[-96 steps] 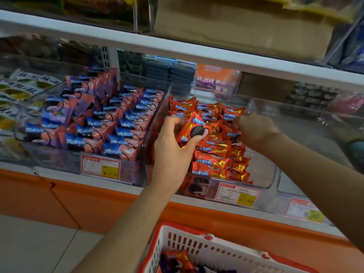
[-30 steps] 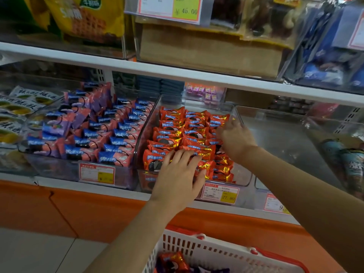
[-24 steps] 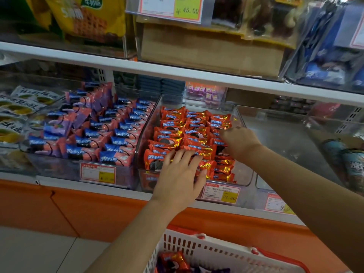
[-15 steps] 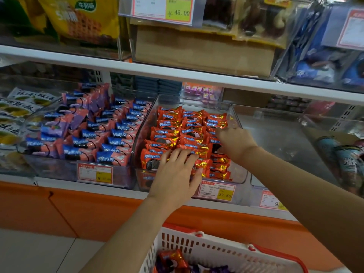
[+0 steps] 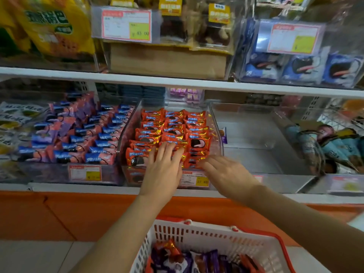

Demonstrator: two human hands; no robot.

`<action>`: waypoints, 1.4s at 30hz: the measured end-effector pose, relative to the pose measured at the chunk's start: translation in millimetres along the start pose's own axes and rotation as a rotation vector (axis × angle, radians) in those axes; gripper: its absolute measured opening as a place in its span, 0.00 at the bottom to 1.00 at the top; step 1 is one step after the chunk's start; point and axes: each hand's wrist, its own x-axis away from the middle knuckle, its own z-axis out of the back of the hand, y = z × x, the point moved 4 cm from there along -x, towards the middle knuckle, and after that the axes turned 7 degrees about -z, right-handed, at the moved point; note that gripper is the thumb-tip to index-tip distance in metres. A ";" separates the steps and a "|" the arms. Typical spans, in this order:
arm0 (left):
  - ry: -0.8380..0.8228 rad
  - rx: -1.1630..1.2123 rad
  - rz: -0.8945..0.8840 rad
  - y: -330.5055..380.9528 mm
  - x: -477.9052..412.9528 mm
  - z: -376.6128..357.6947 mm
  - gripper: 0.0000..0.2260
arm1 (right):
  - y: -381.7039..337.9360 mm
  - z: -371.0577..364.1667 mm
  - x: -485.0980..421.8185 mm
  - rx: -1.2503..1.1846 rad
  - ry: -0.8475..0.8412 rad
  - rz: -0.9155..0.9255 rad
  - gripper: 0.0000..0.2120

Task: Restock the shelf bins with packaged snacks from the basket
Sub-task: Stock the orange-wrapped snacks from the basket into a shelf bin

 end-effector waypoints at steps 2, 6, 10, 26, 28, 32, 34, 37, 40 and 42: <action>0.012 -0.018 -0.075 15.2 7.3 3.3 0.22 | -4.1 -5.7 16.9 -0.004 -0.038 -0.004 0.30; 0.029 -0.035 -0.187 41.6 32.5 1.3 0.21 | -6.3 -8.7 48.5 0.028 -0.029 -0.039 0.30; -0.019 -0.030 -0.256 59.1 68.9 -14.9 0.20 | -4.2 -23.8 86.1 -0.002 -0.041 -0.055 0.25; -0.769 -0.008 -0.142 47.7 164.8 -165.0 0.26 | -0.8 -181.1 238.4 -0.126 -0.565 -0.510 0.25; -0.808 0.015 -0.099 47.8 170.1 -181.2 0.29 | 0.5 -194.3 256.2 -0.153 -0.726 -0.638 0.22; -0.846 0.078 0.026 43.7 185.9 -206.9 0.33 | 5.2 -211.3 280.6 -0.265 -0.810 -0.855 0.22; -0.837 0.039 0.036 42.7 189.6 -214.4 0.33 | 5.2 -217.2 284.8 -0.265 -0.838 -0.886 0.22; -0.833 -0.076 0.007 38.8 188.3 -216.2 0.29 | 6.3 -223.9 286.2 -0.227 -0.843 -0.923 0.21; -0.867 -0.202 -0.121 33.6 189.5 -212.9 0.21 | 7.6 -228.6 283.0 -0.173 -0.864 -0.901 0.19; -0.863 -0.228 -0.152 28.0 192.0 -210.7 0.19 | 7.9 -228.6 279.4 -0.120 -0.884 -0.859 0.18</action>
